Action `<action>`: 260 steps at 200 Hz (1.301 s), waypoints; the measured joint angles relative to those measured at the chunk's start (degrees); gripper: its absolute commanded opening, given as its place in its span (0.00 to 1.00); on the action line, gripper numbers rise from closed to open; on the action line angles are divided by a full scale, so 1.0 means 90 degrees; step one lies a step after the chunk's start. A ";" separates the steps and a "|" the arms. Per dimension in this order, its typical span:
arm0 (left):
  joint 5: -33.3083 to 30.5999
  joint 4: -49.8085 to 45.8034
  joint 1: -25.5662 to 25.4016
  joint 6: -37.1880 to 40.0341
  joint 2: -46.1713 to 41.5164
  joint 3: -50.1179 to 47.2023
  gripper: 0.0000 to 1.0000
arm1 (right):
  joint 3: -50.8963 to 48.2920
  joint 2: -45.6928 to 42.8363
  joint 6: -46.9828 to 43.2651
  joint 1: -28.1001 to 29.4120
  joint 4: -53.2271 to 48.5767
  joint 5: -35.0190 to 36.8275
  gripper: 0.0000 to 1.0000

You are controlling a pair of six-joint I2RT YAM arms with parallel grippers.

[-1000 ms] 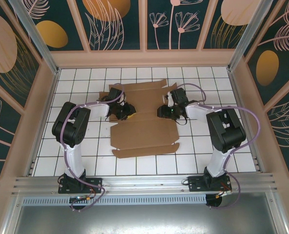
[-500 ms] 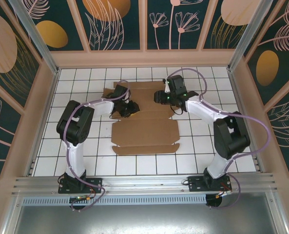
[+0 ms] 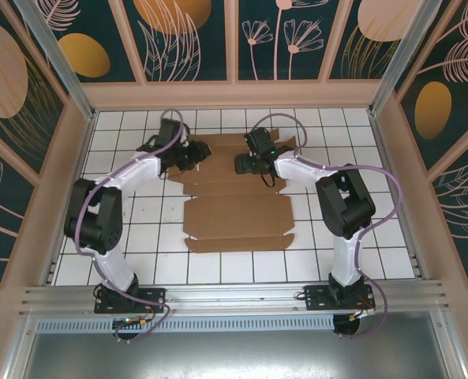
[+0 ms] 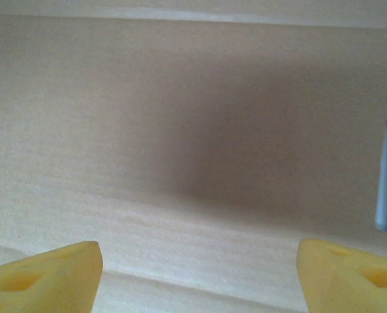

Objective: Fold the paper box

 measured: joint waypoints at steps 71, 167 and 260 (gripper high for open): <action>-0.0607 -0.0653 0.0410 0.0563 0.0474 0.1409 0.79 | 0.1035 0.1294 -0.0233 0.0233 -0.0396 0.0491 0.81; -0.1314 -0.2227 0.0648 0.1224 0.2725 0.4398 0.95 | 0.1698 0.1647 -0.0304 0.0138 -0.1127 0.0216 0.80; -0.0486 -0.2407 0.1158 0.2300 0.4248 0.5246 0.81 | 0.1515 0.1574 -0.0301 0.0134 -0.0950 0.0219 0.76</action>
